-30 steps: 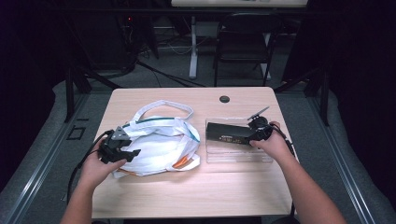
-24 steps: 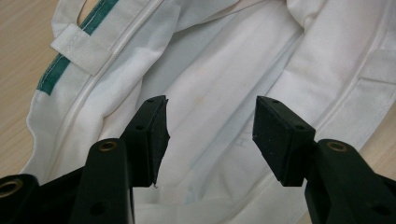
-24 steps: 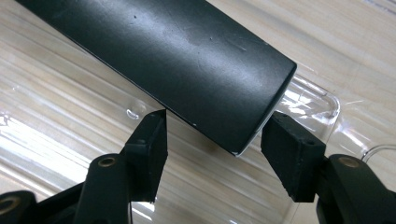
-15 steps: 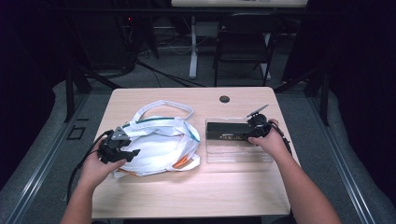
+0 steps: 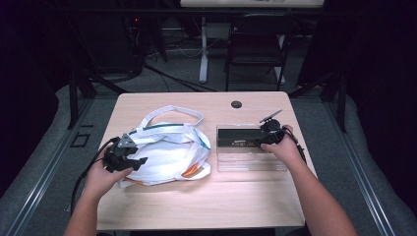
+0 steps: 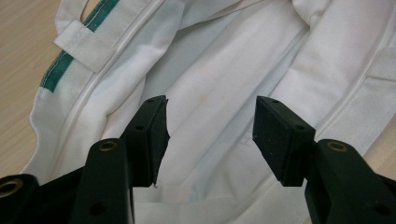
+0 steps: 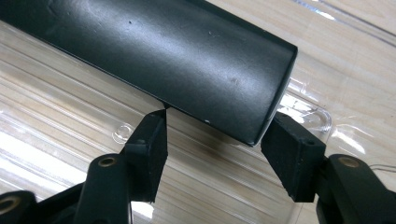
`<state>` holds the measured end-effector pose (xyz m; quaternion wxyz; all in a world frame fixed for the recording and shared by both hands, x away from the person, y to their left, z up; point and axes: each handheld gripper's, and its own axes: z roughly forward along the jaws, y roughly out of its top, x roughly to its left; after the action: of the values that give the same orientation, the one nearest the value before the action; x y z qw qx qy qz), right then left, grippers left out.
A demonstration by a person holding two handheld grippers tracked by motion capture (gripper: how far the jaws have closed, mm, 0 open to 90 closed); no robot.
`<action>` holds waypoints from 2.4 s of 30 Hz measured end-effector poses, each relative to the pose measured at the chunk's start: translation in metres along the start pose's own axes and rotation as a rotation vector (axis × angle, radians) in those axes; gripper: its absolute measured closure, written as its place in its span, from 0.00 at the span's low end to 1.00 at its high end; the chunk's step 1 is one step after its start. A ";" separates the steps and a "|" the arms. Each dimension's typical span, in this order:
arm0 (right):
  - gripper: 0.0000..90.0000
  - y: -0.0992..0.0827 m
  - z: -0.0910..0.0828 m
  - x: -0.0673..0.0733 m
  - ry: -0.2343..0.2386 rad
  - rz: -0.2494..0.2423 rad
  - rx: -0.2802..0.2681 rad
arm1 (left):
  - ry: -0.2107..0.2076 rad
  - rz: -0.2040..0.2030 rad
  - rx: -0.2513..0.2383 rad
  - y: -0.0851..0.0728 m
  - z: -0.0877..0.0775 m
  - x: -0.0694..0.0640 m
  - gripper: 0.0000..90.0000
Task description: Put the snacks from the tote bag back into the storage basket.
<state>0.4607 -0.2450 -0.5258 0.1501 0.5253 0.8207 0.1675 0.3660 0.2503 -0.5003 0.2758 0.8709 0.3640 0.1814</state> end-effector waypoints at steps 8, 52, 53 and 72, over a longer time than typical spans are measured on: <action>0.45 -0.001 -0.007 -0.001 0.011 0.003 -0.020 | 0.006 0.001 -0.002 0.000 0.000 0.000 0.50; 1.00 -0.050 -0.078 0.083 0.210 -0.146 -0.219 | 0.012 0.003 -0.002 -0.002 -0.002 0.000 0.50; 1.00 -0.052 -0.078 0.086 0.207 -0.153 -0.224 | 0.013 0.003 -0.001 -0.002 -0.002 0.000 0.50; 1.00 -0.082 -0.066 0.117 0.278 -0.245 -0.236 | 0.021 0.002 -0.003 -0.003 -0.002 0.000 0.50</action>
<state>0.3193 -0.1779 -0.5100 0.1154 0.3722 0.8659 0.3137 0.3637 0.2524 -0.5006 0.2729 0.8691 0.3655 0.1913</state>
